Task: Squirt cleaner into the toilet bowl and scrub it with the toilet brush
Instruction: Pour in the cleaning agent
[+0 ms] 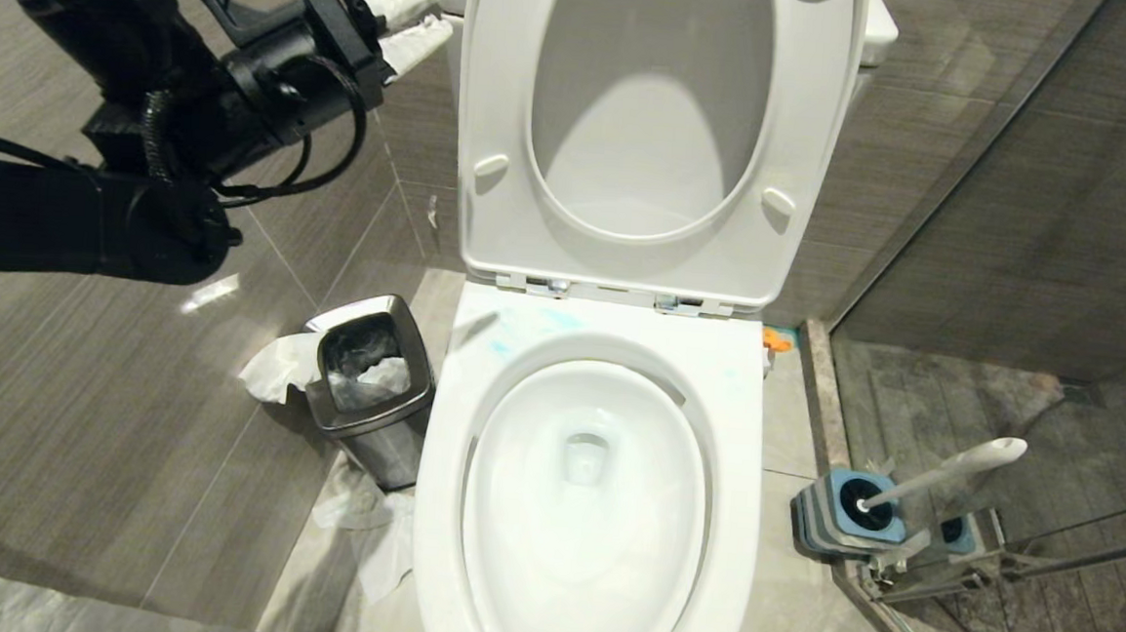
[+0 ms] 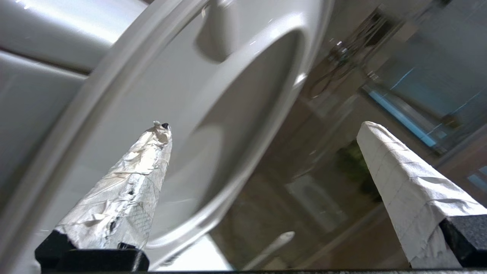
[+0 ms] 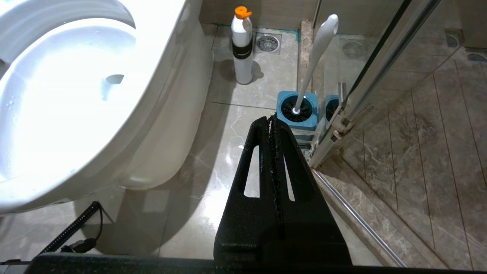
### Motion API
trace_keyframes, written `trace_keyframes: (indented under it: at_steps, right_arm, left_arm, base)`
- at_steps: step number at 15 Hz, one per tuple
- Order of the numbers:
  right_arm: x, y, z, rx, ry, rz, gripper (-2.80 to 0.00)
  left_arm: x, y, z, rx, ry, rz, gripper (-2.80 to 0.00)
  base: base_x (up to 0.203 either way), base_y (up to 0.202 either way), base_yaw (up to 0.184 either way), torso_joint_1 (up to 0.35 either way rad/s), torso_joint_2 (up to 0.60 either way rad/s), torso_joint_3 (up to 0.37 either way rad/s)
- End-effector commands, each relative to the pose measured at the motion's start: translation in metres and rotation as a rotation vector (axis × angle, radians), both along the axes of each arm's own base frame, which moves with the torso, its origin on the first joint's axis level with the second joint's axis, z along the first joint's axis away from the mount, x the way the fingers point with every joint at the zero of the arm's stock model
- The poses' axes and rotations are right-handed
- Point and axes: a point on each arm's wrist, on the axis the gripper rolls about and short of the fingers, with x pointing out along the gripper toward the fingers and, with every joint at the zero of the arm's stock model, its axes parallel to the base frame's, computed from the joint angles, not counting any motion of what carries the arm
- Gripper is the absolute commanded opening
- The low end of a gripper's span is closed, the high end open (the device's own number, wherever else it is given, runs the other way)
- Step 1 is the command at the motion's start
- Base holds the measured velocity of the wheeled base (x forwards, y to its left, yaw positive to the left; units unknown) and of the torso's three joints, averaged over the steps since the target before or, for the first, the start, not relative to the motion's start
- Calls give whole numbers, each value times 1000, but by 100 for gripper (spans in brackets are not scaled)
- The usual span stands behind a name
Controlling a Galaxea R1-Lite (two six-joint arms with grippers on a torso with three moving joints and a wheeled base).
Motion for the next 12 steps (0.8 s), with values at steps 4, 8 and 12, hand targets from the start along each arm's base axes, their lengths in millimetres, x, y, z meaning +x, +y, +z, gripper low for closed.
trace_keyframes:
  at_steps: [4,8,12]
  right_arm:
    - [0,0,0,0,0,0,-280]
    - [0,0,0,0,0,0,-280]
    - [0,0,0,0,1,0,-280]
  left_arm:
    - [-74,42,57,-86,71,-26,0]
    - [-104,54,70,-5,155,70,0]
    - [-111,49,63,206,31,202,0]
  base:
    - [0,0,0,0,0,0]
    - [0,0,0,0,0,0]
    - [0,0,0,0,0,0]
